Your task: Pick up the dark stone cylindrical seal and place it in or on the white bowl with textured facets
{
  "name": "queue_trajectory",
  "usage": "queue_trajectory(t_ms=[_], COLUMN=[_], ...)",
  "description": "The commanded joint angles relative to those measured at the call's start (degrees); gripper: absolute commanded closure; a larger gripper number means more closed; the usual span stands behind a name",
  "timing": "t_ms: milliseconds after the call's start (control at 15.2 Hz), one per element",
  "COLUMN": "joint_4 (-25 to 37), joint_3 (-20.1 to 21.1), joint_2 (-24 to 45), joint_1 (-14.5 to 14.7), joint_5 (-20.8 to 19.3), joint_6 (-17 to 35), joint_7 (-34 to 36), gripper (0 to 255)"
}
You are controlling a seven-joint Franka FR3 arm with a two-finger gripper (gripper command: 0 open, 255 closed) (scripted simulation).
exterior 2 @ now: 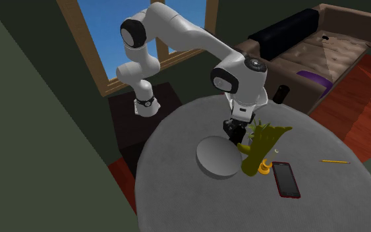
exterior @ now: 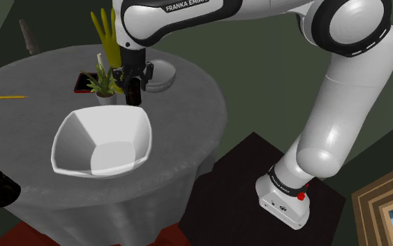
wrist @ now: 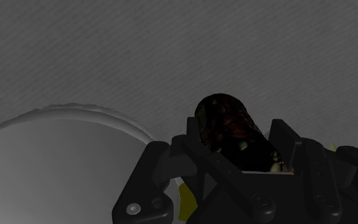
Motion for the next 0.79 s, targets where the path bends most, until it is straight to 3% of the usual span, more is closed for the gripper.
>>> queue_trajectory(t_ms=[0,726], joint_4=[0.96,7.84], joint_3=[0.05,0.33], joint_2=[-0.34,-1.60], joint_1=[-0.02,0.06], joint_5=[0.16,0.82], joint_6=[-1.27,-9.30], joint_7=[-0.09,-0.45], gripper=[255,255])
